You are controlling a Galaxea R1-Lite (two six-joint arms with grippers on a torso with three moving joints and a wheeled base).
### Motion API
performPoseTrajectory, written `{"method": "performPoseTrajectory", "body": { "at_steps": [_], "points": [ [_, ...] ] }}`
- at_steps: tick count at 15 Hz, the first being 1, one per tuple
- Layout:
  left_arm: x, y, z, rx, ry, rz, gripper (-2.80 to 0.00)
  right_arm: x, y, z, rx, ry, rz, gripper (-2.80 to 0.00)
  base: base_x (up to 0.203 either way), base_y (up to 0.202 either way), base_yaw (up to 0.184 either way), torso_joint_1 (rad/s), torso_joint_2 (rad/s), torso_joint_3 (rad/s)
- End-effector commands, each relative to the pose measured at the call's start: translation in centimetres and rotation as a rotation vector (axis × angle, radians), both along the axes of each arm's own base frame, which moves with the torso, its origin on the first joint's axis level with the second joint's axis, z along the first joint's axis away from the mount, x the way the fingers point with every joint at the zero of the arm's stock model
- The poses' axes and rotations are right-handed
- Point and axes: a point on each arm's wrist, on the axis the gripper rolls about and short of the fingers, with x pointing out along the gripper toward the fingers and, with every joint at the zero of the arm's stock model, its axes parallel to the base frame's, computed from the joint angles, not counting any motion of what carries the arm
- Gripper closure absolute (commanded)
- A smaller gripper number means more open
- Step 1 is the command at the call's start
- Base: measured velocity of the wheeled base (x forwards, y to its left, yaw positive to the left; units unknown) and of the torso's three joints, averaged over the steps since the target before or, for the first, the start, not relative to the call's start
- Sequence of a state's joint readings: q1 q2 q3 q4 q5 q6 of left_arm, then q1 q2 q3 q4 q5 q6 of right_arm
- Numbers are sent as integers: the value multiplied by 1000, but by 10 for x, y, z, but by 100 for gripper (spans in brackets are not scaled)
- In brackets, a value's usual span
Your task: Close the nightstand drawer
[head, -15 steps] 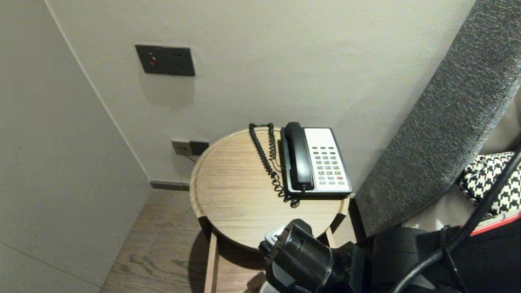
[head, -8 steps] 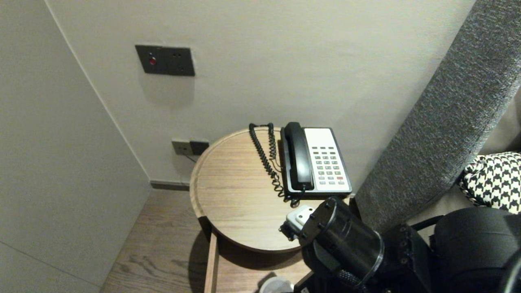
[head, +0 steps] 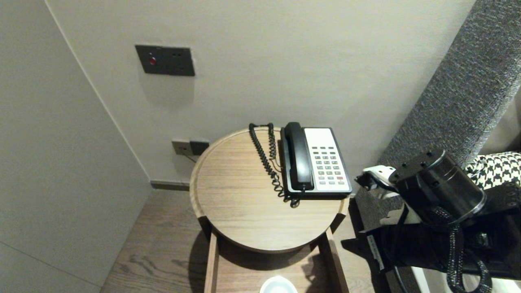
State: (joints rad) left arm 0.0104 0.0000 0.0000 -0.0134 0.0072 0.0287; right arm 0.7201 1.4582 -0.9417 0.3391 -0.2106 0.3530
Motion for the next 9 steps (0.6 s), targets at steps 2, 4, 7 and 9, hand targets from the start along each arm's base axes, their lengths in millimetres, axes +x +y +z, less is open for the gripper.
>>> {"method": "performPoseTrajectory", "body": {
  "at_steps": [2,4,7,9],
  "points": [
    [0,0,0,0,-3,1,0,-16,-37,-4,-5,-8,-79,0,0,0,0,0,0,0],
    [0,0,0,0,-2,1,0,-22,-49,-18,-32,29,-106,0,0,0,0,0,0,0],
    [0,0,0,0,-1,1,0,-35,-67,-32,-67,81,-157,0,0,0,0,0,0,0],
    [0,0,0,0,-3,1,0,-48,-76,-45,-108,140,-162,0,0,0,0,0,0,0]
  ]
}}
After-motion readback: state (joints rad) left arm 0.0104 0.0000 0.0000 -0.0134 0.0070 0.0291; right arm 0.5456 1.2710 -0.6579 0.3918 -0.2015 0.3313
